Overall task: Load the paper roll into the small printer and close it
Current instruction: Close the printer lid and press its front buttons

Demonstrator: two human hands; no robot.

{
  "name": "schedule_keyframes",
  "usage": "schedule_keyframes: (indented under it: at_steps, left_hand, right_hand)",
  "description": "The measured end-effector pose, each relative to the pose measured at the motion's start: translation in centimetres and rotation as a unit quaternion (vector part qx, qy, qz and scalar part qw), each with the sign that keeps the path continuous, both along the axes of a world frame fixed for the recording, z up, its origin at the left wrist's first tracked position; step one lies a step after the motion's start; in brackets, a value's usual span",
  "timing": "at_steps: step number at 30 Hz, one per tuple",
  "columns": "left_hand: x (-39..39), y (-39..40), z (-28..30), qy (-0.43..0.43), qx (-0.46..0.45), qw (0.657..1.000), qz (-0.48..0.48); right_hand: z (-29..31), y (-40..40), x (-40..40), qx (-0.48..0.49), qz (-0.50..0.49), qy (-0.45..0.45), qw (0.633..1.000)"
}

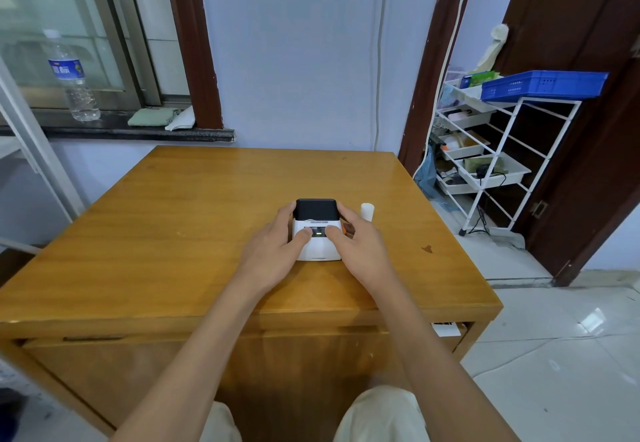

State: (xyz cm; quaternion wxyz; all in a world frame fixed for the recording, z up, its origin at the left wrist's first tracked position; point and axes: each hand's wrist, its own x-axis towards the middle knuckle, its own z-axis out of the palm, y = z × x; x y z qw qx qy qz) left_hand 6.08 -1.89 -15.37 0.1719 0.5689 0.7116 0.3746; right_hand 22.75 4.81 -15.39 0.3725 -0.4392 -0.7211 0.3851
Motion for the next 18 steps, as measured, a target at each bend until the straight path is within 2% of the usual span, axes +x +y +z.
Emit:
schedule_keyframes:
  at_steps: [18]
  left_hand:
    - [0.15,-0.07,0.21,0.008,-0.005,1.0,0.004]
  right_hand:
    - [-0.13,-0.22,-0.15,-0.006,-0.012,0.006,1.0]
